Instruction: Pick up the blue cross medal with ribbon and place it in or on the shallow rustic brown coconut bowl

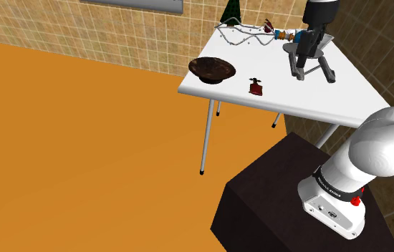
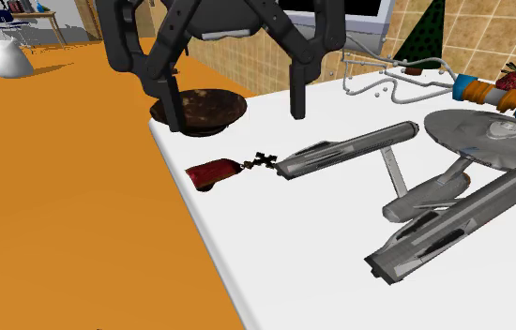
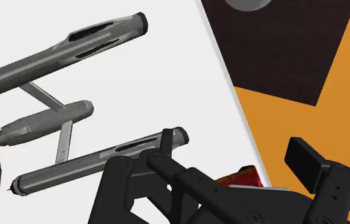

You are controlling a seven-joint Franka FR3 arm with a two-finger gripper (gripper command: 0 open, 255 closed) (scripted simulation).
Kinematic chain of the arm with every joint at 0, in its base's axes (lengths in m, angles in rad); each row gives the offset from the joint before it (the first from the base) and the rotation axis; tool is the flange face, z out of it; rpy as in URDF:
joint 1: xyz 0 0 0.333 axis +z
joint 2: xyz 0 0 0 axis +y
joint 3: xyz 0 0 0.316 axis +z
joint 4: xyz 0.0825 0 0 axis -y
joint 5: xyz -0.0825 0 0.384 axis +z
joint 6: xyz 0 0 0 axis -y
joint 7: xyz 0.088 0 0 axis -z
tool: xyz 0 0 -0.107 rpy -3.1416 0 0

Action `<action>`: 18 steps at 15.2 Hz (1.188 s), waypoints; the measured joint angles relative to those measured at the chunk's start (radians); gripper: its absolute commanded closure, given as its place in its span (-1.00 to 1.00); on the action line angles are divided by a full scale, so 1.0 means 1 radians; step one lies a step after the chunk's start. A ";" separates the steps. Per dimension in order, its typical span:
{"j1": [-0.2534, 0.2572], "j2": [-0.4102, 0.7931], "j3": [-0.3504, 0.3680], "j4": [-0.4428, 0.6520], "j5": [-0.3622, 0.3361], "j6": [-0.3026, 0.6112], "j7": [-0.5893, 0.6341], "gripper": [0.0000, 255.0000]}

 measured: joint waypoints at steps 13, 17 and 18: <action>-0.089 0.338 0.064 0.032 0.189 0.298 0.467 -1.00; -0.101 0.404 0.068 0.023 0.214 0.377 0.532 -1.00; -0.100 0.407 0.069 0.011 0.216 0.393 0.534 -1.00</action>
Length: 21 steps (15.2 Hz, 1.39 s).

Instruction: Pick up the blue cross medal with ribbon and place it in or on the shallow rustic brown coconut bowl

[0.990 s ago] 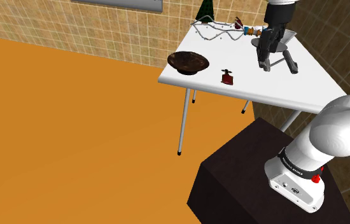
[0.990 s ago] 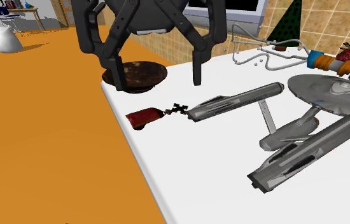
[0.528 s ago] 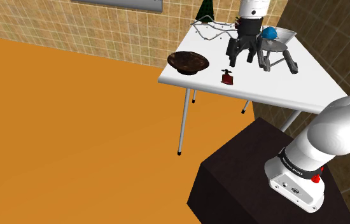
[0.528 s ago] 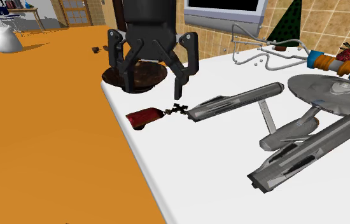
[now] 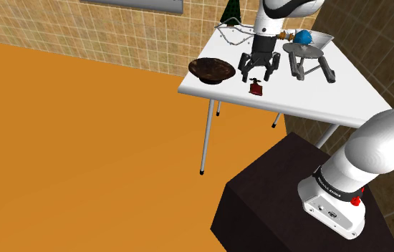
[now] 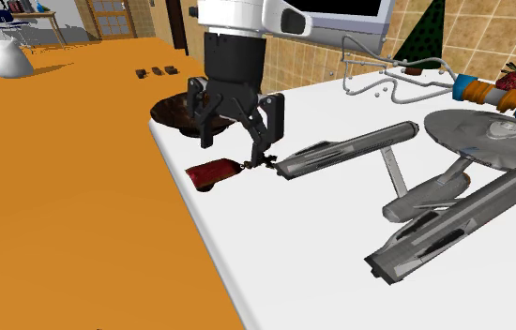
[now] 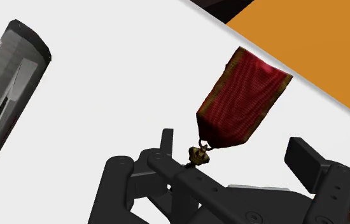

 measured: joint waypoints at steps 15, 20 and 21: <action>-0.001 0.001 0.000 -0.051 -0.001 0.063 0.001 1.00; -0.002 -0.002 -0.001 -0.054 0.000 0.067 0.001 1.00; -0.001 0.000 -0.001 -0.051 0.000 0.064 0.000 1.00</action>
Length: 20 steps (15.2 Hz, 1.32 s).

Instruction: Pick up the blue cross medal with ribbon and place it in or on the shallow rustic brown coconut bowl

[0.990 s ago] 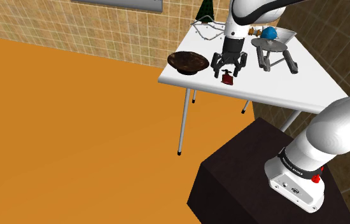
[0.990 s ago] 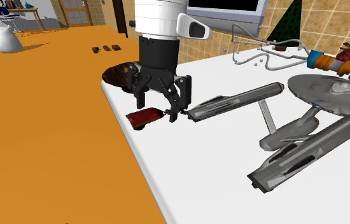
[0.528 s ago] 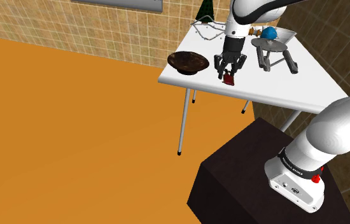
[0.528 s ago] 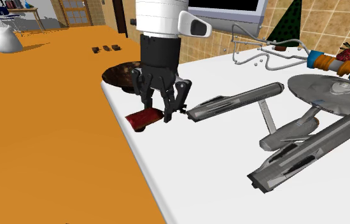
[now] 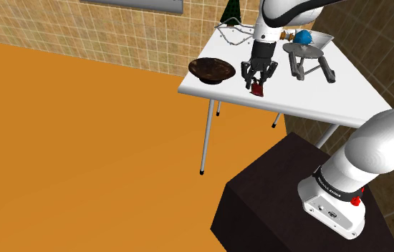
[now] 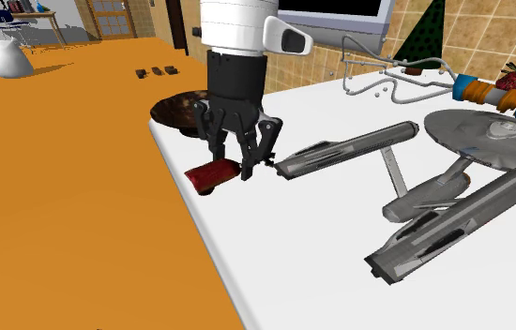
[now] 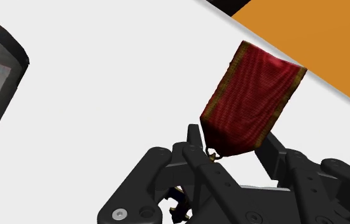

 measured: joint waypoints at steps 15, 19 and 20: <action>0.002 -0.031 -0.002 0.150 -0.002 -0.192 0.013 1.00; 0.003 -0.030 -0.001 0.203 -0.002 -0.244 0.020 1.00; 0.003 -0.035 -0.002 0.214 -0.002 -0.259 0.021 1.00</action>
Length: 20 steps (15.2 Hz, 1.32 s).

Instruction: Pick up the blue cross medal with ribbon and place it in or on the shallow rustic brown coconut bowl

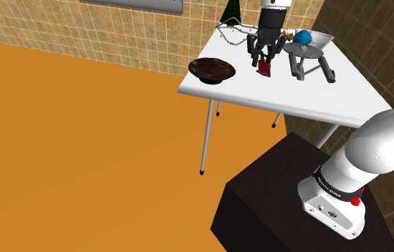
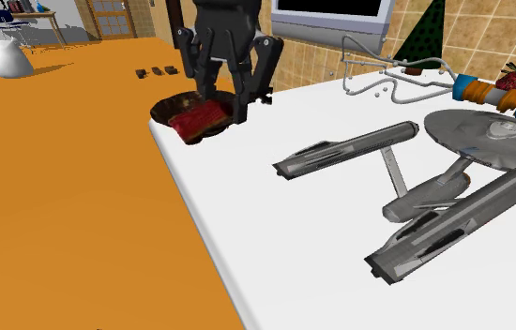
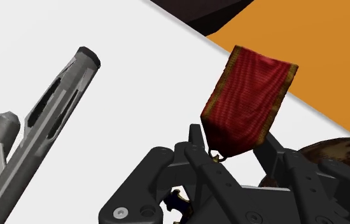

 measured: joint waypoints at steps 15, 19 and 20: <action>0.060 0.392 0.096 0.478 0.003 -0.072 0.168 1.00; 0.080 0.494 0.114 0.590 -0.009 -0.080 0.207 1.00; 0.080 0.496 0.113 0.581 -0.009 -0.069 0.206 1.00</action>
